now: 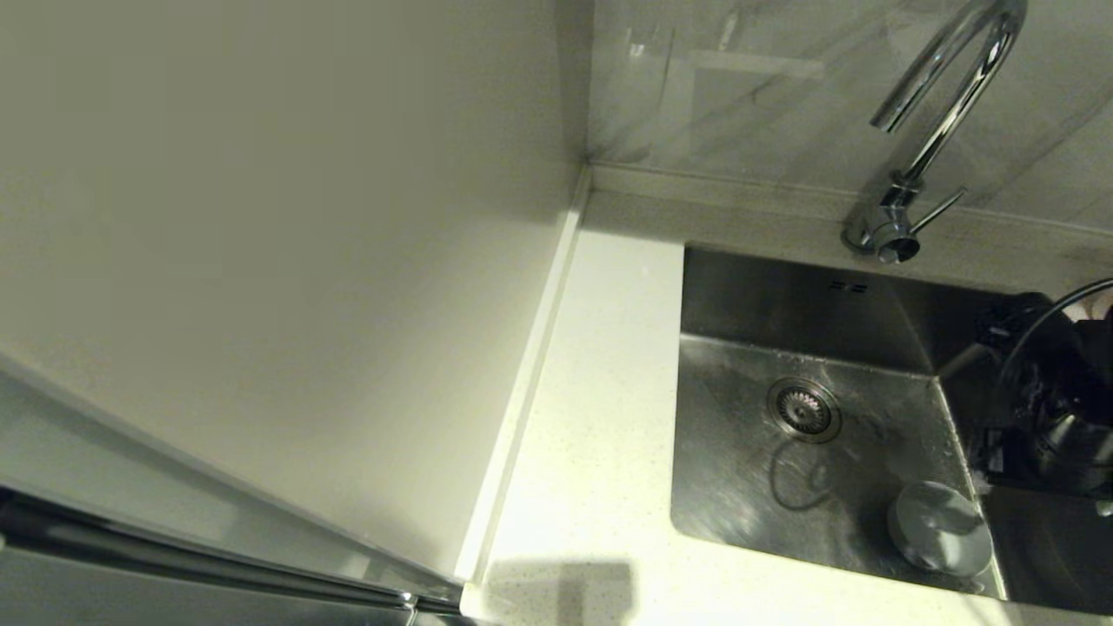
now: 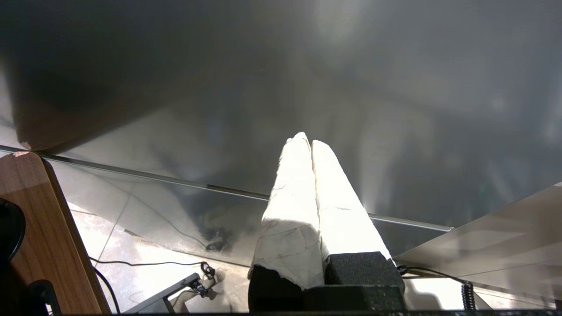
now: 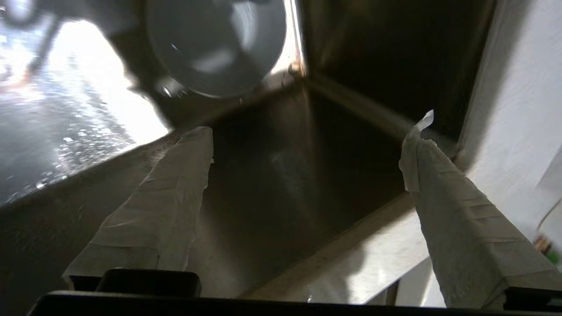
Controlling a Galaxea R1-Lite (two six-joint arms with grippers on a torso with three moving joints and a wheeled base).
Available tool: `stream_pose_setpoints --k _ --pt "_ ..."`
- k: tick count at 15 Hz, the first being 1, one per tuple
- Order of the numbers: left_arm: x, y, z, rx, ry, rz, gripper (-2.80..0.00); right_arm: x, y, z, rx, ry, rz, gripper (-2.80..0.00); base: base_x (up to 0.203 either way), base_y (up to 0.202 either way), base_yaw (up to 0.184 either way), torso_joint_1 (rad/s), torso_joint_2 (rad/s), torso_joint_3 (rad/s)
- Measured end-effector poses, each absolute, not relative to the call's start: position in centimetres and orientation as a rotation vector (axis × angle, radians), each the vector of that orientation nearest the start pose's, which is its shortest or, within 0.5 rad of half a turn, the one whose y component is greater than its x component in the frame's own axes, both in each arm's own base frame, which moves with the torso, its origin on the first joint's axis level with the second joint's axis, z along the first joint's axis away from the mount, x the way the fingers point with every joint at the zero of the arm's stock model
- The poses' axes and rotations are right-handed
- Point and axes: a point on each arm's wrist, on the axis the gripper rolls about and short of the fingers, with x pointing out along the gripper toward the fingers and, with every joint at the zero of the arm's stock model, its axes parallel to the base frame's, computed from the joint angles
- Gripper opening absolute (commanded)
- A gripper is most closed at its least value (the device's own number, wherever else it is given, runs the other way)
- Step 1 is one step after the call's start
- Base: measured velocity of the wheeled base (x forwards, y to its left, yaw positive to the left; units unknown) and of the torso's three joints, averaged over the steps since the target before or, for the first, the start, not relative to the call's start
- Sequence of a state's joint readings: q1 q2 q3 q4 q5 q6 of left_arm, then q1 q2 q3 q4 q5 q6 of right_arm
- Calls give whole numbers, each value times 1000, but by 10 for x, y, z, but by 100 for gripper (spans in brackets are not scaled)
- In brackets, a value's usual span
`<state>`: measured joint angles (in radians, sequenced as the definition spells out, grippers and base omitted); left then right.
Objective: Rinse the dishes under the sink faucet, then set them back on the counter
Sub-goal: Put a bowl back to the table from the sink
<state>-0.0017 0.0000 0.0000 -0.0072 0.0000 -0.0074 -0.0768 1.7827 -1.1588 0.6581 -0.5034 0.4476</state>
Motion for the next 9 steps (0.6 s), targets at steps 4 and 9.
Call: stream_pose_setpoints --k 4,9 --pt "-23 0 76 -7 -8 -2 -280 294 -32 128 123 1208 -777 0 0 0 0 0 0 0" --pt "-23 0 76 -7 -7 -2 -280 312 -16 109 100 1260 -714 0 0 0 0 0 0 0"
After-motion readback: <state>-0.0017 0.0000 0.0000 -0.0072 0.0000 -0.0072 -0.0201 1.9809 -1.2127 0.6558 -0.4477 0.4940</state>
